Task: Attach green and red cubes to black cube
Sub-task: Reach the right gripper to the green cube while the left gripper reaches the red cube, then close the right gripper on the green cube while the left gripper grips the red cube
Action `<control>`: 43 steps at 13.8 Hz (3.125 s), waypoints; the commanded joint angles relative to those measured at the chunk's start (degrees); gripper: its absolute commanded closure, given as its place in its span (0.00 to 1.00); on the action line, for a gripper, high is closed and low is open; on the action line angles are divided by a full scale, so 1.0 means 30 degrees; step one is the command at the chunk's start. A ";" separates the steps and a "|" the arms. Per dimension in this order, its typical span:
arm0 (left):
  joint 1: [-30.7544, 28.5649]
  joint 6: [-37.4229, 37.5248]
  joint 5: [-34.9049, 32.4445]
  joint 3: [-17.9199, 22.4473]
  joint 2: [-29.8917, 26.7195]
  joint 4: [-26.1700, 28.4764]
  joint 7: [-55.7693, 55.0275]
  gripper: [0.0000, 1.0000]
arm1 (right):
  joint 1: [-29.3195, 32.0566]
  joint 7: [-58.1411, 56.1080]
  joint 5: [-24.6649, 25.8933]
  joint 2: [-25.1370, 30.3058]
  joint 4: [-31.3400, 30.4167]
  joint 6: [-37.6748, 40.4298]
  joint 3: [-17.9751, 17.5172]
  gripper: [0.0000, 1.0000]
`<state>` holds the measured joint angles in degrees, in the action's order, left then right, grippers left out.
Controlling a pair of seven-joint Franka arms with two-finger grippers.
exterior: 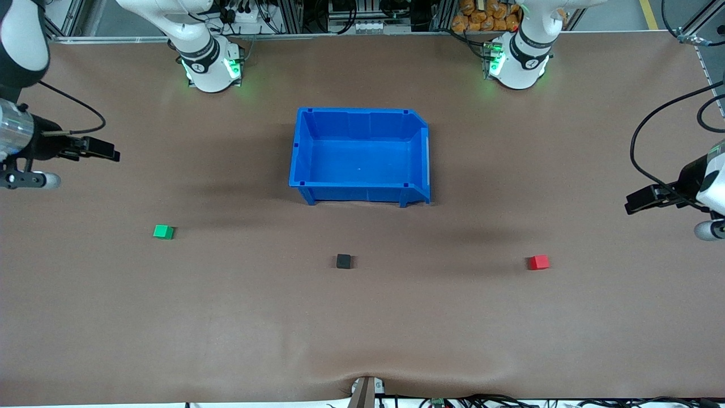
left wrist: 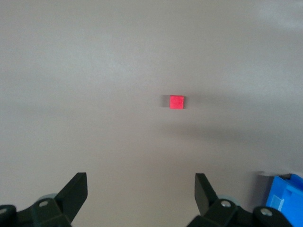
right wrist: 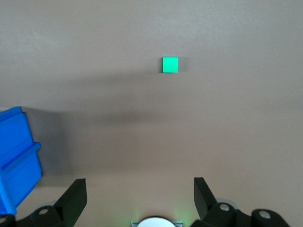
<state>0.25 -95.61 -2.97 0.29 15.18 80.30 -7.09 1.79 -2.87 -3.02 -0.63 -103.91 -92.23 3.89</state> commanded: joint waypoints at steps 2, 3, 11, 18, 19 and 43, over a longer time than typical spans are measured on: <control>-0.0289 -0.0122 0.1457 0.0136 0.0680 -0.0312 -0.0183 0.00 | 0.0254 -0.0273 -0.0165 0.0123 -0.1660 -0.2007 -0.0124 0.00; -0.0288 -0.0151 0.1486 0.0165 0.0913 -0.0399 -0.0677 0.00 | 0.0254 -0.0215 -0.0165 -0.0198 -0.1632 -0.2068 -0.0124 0.00; 0.0972 -0.0854 0.3031 -0.0040 0.2846 -0.0781 -0.9610 0.00 | 0.0692 -0.0302 -0.0135 -0.2601 -0.1779 -0.4675 -0.0123 0.00; 0.0503 -0.1646 0.5940 0.0165 0.5453 -0.0840 -1.3884 0.00 | 0.0693 -0.0331 -0.0135 -0.3159 -0.3093 -0.6693 -0.0124 0.00; 0.0503 -0.1675 0.5911 0.0194 0.5746 -0.0840 -1.4910 0.00 | 0.0722 -0.0418 -0.0135 -0.3160 -0.3445 -0.7336 -0.0124 0.00; 0.1147 -0.7912 0.1868 0.0663 1.0728 -0.0488 -0.1561 0.00 | 0.0840 -0.0829 -0.0047 -0.8899 -0.3654 -1.4665 -0.0153 0.00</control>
<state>3.32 -117.04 3.41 2.37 45.95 79.19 -12.70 3.27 -4.38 -3.02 -25.36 -116.31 -135.63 3.88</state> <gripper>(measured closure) 0.000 0.000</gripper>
